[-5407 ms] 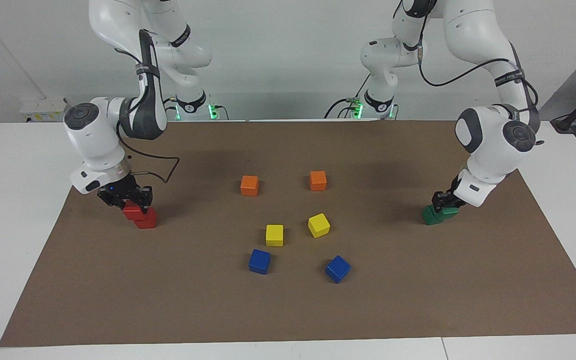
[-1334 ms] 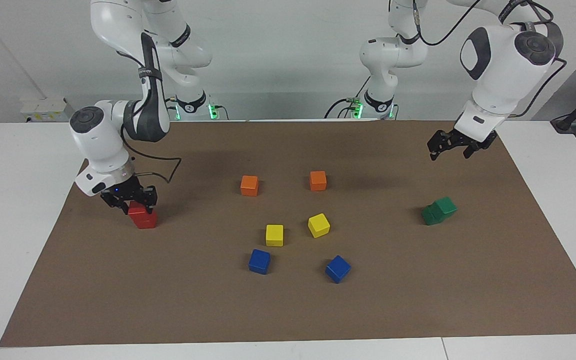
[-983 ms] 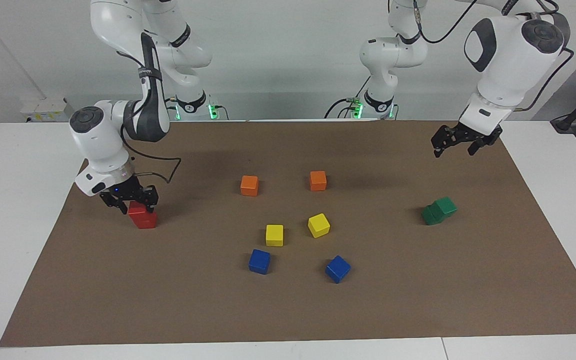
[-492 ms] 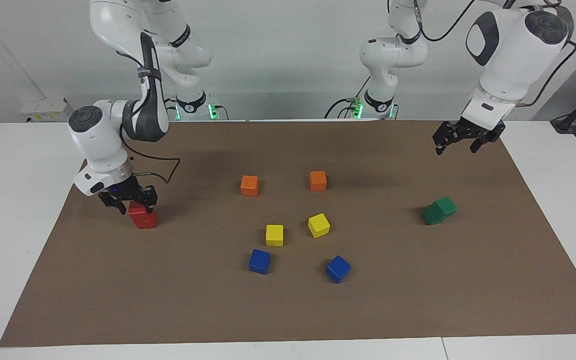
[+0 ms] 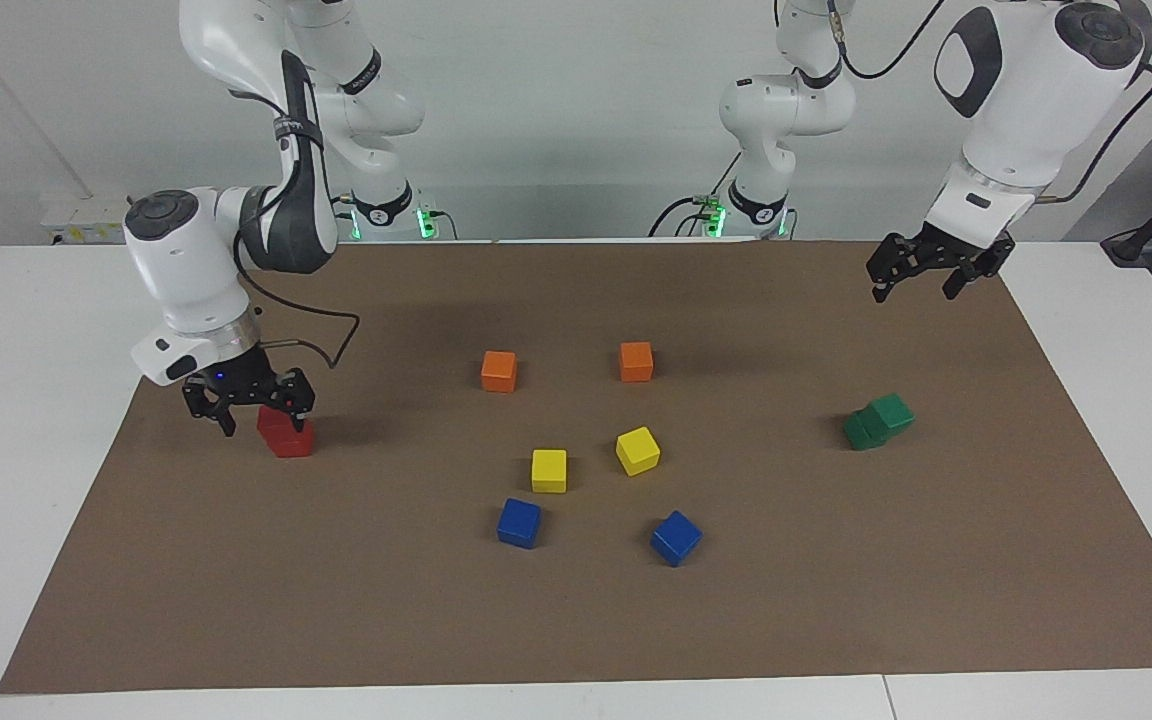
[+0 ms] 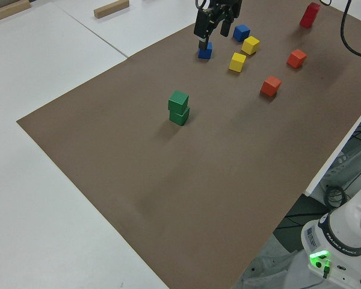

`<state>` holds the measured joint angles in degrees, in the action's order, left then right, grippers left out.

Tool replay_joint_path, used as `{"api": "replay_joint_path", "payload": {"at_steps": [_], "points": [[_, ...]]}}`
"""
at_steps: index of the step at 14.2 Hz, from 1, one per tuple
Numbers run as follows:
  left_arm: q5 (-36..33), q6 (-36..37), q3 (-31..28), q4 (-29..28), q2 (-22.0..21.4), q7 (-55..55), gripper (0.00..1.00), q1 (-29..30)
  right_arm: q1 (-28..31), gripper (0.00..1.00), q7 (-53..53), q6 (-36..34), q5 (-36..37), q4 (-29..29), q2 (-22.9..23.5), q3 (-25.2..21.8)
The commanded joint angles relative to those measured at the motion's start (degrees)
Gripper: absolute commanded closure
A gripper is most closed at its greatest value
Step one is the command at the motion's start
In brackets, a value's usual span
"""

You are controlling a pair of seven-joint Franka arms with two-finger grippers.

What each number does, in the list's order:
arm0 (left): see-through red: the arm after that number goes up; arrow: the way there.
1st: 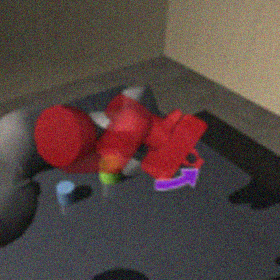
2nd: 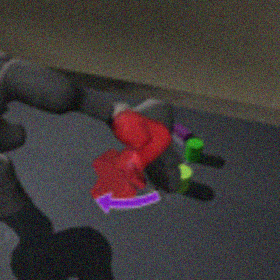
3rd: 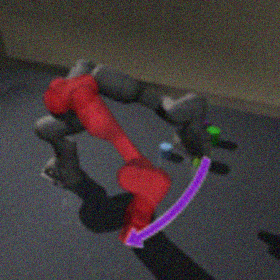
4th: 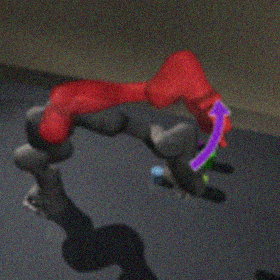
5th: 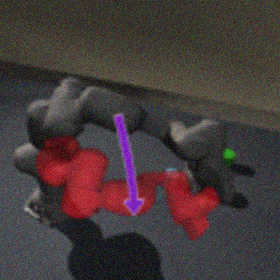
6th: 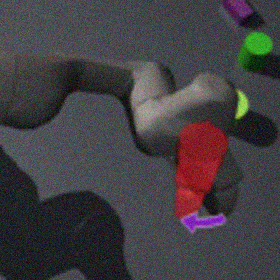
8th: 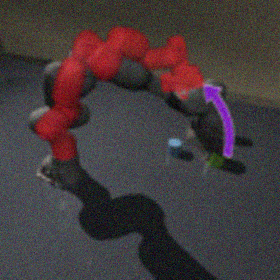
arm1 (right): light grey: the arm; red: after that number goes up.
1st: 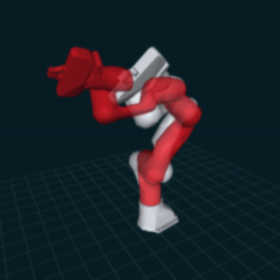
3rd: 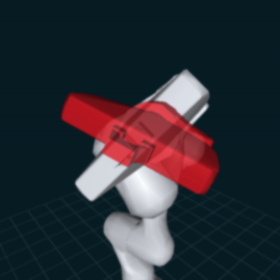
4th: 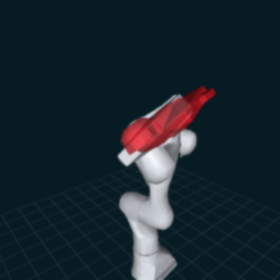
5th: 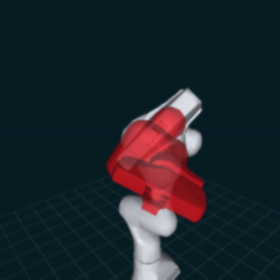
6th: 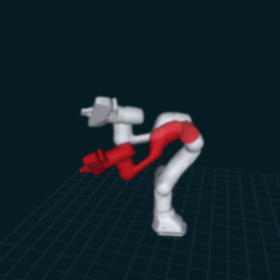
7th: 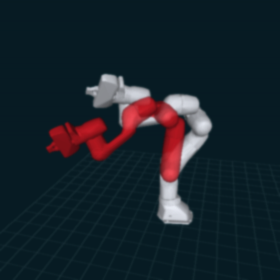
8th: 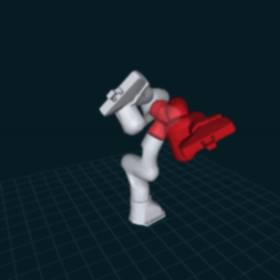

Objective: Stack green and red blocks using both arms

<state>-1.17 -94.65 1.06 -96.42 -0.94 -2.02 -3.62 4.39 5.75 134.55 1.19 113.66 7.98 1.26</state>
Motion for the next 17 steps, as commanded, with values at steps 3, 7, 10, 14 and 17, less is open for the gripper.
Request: {"api": "replay_joint_path", "payload": {"at_steps": [3,7,10,14,17], "points": [[0.6,0.8,-0.6,0.0,-0.6,0.2,0.00,0.2,-0.3,0.01,-0.6,-11.7,-0.6,-10.3,-3.5,0.3],[0.6,0.9,-0.6,-0.1,-0.6,0.2,0.00,0.2,-0.4,0.00,-0.6,-32.1,-0.6,-16.0,-10.0,0.3],[0.6,0.9,-0.6,-0.1,-0.6,0.2,0.00,0.2,-0.3,0.00,-0.6,-37.3,-0.6,-16.8,-12.1,0.2],[0.6,0.9,-0.6,-0.1,-0.6,0.2,0.00,0.2,0.4,0.00,-0.4,-40.2,-0.7,-18.2,-11.7,-0.1],[0.6,0.9,-0.6,-0.1,-0.6,0.2,0.00,0.2,-1.9,0.00,-0.6,-41.3,-0.9,-18.1,-11.8,-2.0]]}}
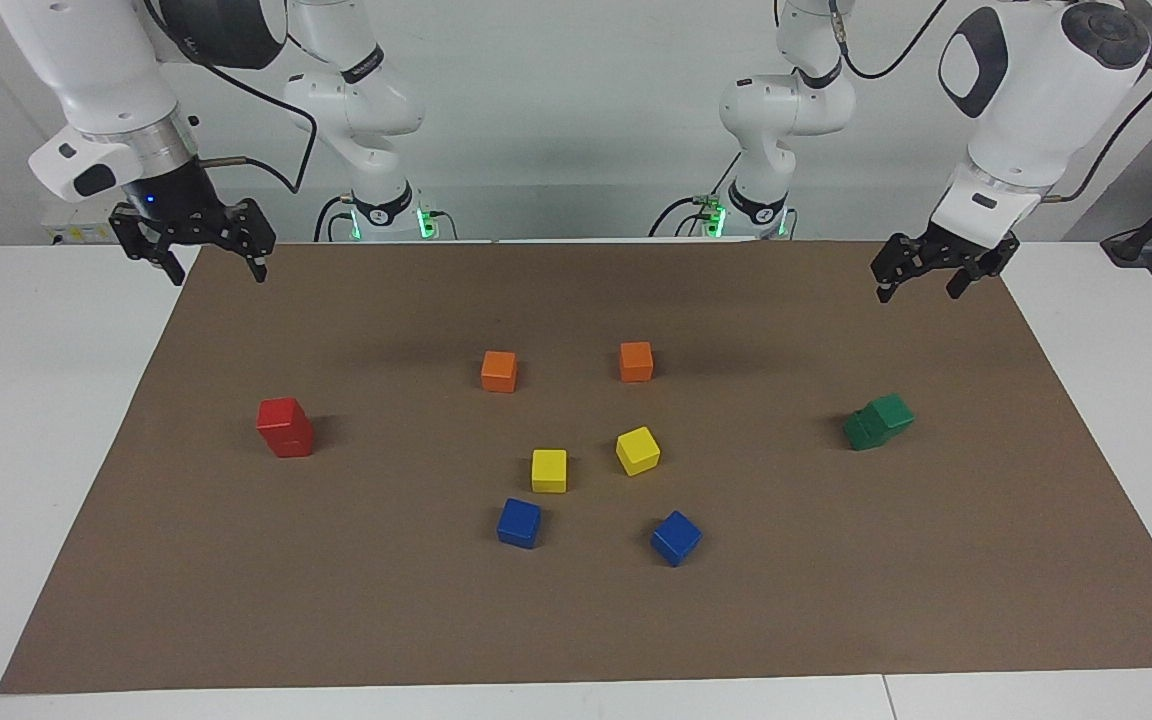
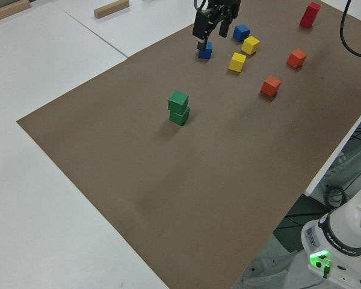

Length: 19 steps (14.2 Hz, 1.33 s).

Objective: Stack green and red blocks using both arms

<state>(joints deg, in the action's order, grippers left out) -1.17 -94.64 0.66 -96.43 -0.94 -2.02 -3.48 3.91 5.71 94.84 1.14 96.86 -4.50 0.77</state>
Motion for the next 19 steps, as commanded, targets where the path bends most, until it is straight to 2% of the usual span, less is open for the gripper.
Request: {"api": "replay_joint_path", "payload": {"at_steps": [1,19], "points": [[0.6,0.9,-0.2,-0.1,-0.6,0.2,0.00,0.1,-2.0,0.00,-0.6,-1.9,-0.9,-1.4,0.6,-2.3],[0.6,0.9,-0.2,-0.1,-0.6,0.2,0.00,0.1,-1.3,0.00,-0.9,-7.6,-0.6,-0.4,-0.8,-2.3]]}}
